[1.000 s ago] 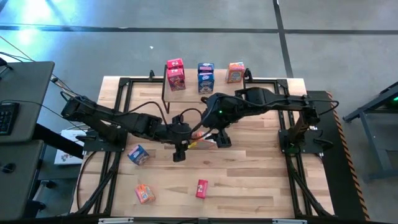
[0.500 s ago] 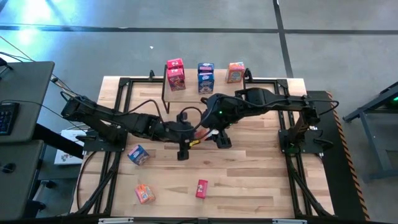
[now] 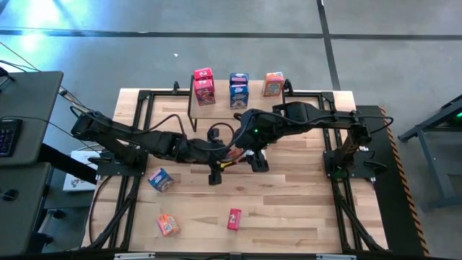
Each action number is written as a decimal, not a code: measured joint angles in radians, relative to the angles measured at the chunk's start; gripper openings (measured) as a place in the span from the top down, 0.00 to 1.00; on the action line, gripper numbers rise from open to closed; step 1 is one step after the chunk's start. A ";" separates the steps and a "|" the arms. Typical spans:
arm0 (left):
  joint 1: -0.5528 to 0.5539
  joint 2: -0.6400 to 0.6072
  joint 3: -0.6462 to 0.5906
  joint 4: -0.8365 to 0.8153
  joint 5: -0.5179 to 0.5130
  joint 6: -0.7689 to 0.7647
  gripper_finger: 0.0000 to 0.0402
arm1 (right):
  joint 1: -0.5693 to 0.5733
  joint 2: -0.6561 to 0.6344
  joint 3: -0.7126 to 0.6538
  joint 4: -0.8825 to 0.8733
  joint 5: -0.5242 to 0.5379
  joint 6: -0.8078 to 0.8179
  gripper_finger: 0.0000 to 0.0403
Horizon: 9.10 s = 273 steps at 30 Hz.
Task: Stack cereal on shelf
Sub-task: Put the top orange cereal box on the shelf aligned with the other orange cereal box
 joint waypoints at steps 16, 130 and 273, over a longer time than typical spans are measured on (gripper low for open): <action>0.022 0.000 0.000 0.005 0.001 0.000 0.58 | 0.000 0.000 0.000 -0.002 0.003 -0.008 0.62; 0.243 -0.527 -0.292 -0.029 0.193 0.096 0.47 | -0.831 -0.796 -1.181 1.032 -0.564 -0.228 0.63; 0.363 -0.621 -0.428 0.097 0.272 0.156 0.47 | -1.096 -0.644 -1.419 1.446 -0.666 -0.156 0.54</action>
